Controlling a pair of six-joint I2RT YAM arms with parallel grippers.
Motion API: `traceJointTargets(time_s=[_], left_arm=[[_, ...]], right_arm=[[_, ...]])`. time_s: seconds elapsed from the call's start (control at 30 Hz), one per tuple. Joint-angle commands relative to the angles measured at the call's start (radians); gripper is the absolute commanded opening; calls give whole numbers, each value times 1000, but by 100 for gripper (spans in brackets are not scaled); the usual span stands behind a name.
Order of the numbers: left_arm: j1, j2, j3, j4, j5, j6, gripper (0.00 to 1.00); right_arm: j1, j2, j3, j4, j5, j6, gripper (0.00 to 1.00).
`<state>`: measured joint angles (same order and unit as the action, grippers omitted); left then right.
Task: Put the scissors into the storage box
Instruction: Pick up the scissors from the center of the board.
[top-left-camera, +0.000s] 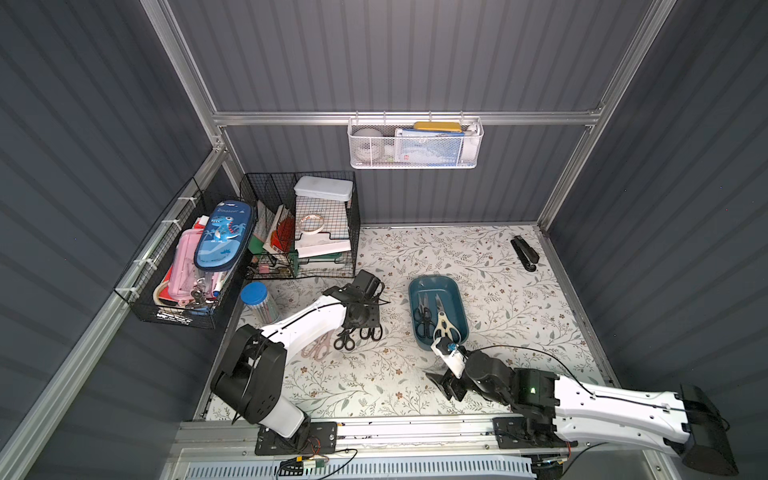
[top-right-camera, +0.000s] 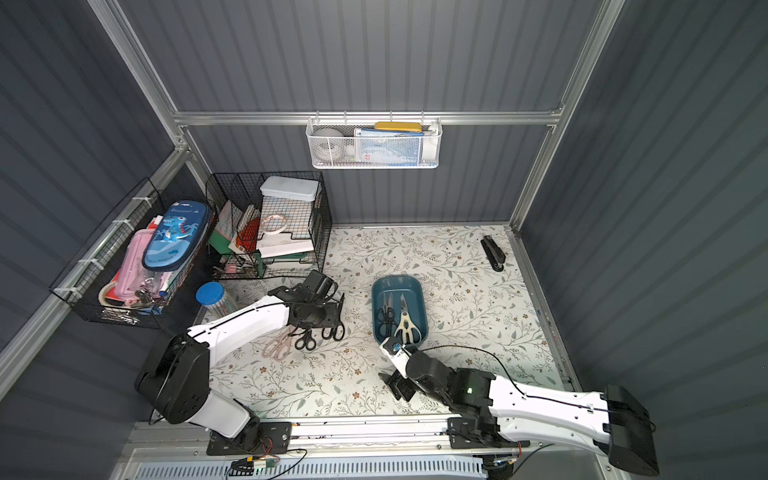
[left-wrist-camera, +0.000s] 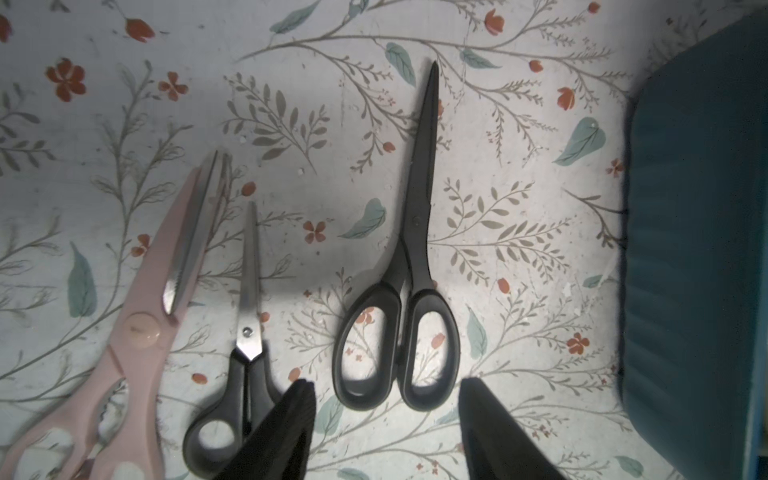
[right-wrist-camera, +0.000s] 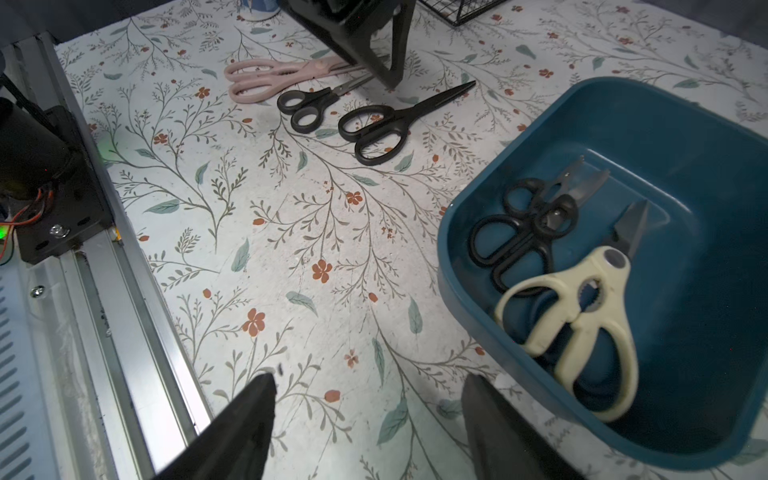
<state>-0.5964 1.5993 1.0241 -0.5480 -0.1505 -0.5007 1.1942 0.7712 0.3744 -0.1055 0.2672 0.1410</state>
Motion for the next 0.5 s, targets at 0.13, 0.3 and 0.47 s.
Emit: traceJointTargets(time_s=[0.13, 0.3, 0.47], left_arm=[[4, 84, 36, 18, 16, 47, 58], [4, 125, 45, 9, 5, 52, 46], [3, 133, 31, 15, -37, 52, 46]], right_arm=[[7, -133, -81, 51, 91, -10, 78], [6, -87, -63, 48, 105, -5, 78], [7, -42, -36, 27, 120, 6, 78]])
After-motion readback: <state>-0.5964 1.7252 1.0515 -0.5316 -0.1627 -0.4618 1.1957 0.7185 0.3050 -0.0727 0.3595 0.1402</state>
